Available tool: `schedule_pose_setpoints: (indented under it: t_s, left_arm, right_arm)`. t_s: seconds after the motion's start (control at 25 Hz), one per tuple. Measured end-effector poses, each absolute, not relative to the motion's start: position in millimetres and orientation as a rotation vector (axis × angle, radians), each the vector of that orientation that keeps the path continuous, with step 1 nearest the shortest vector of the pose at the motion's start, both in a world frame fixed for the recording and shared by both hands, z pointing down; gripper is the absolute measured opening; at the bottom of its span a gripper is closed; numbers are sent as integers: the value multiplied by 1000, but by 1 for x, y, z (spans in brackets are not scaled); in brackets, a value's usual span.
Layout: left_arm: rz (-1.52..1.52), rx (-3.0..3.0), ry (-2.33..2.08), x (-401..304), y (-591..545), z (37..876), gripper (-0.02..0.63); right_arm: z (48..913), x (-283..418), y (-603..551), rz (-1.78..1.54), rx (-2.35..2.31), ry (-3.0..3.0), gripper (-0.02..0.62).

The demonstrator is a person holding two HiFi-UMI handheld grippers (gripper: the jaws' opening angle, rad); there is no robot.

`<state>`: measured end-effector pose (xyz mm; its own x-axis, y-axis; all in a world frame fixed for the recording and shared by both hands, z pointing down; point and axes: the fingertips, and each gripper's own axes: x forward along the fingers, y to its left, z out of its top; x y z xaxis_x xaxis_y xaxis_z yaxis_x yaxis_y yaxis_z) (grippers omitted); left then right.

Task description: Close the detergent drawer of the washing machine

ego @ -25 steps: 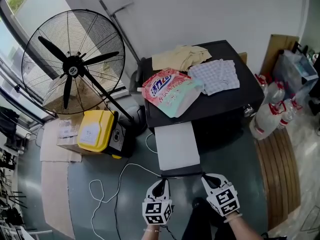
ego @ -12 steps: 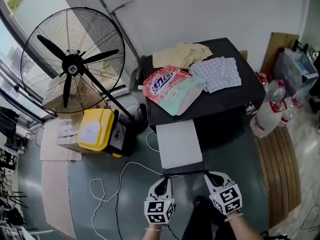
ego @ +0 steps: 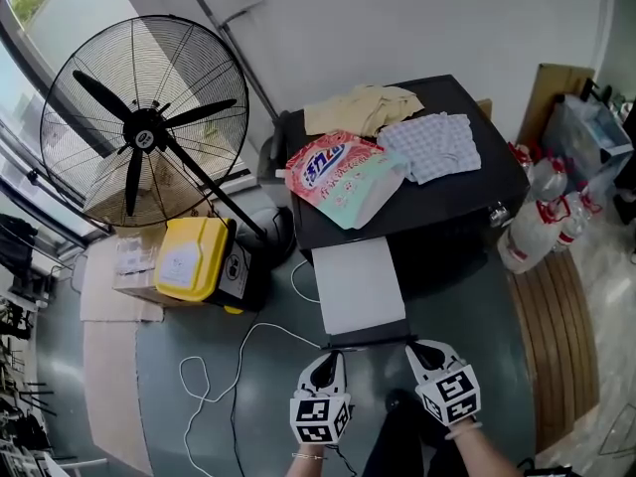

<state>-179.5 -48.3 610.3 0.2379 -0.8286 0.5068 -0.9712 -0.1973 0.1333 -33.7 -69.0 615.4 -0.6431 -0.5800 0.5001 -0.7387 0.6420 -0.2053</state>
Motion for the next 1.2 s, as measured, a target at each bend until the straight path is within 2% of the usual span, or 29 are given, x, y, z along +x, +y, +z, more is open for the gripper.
schedule_pose_setpoints:
  t_s: [1.2]
  left_arm:
    - [442, 2105, -1623, -193, -79, 607, 17]
  right_arm:
    - [613, -57, -96, 575, 1136, -2441, 25]
